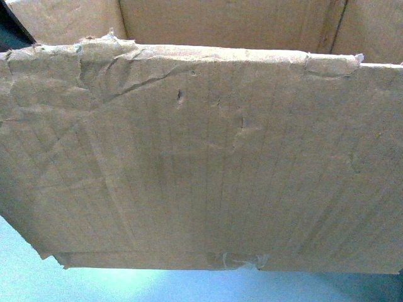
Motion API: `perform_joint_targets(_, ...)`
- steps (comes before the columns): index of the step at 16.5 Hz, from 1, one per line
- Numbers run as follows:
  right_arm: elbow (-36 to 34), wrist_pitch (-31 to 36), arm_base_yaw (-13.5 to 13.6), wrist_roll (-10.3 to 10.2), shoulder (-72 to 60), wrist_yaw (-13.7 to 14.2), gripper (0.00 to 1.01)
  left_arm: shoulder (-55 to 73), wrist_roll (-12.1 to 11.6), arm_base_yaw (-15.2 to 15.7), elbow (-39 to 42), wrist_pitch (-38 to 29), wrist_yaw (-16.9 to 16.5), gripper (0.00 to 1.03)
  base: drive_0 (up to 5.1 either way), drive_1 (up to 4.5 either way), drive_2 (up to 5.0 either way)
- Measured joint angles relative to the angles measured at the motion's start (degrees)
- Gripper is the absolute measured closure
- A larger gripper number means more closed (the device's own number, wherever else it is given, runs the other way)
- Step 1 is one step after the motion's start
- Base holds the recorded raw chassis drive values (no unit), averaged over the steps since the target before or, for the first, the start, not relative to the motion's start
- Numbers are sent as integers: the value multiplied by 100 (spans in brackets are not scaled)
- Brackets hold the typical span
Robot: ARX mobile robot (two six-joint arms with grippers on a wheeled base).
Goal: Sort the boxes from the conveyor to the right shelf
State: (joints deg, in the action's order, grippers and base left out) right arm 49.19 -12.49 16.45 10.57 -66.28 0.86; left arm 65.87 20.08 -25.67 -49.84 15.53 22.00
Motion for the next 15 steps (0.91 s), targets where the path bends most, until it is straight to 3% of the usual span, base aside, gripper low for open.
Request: perform_joint_targets(15, 0, 0, 0, 0, 0, 0, 99, 0, 0, 0, 0, 2, 0, 101, -128, -128, -128)
